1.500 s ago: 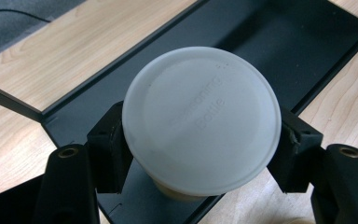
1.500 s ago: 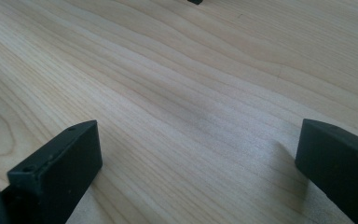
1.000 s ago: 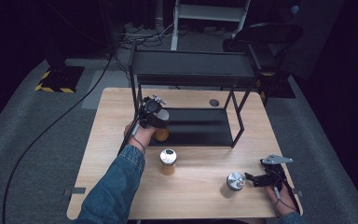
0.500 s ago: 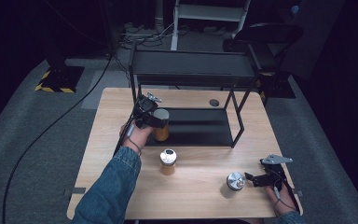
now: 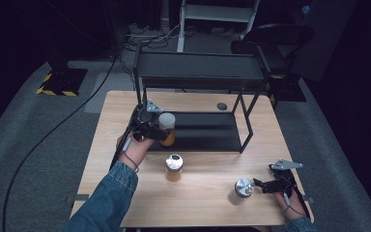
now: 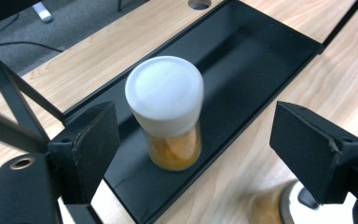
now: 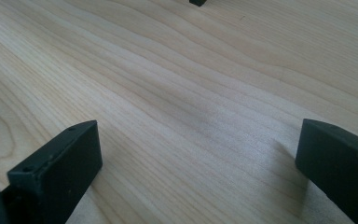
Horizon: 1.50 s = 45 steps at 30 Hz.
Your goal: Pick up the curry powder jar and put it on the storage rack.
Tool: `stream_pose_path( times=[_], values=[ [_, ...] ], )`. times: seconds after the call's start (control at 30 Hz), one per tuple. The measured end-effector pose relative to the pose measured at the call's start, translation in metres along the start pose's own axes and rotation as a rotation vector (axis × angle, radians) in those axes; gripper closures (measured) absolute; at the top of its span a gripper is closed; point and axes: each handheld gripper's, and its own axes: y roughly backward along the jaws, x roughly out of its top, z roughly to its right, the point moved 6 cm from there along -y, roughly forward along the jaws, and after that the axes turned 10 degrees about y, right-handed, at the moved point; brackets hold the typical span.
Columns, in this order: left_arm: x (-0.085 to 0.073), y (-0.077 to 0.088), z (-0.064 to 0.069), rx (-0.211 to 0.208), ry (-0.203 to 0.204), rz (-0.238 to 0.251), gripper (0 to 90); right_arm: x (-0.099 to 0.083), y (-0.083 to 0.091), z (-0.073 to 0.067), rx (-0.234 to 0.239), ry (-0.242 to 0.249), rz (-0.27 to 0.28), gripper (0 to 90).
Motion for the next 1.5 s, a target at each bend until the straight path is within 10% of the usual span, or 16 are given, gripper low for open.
stream_pose_path(
  times=[0.7,1.5],
  values=[
    [-0.071,0.047,-0.004,0.026,-0.013,0.105,14.1,0.0,0.0,0.0,0.0,0.0,0.0,0.1],
    [-0.16,0.04,-0.013,0.061,0.021,0.121,13.4,0.0,0.0,-0.001,-0.004,-0.003,-0.001,0.1]
  ],
)
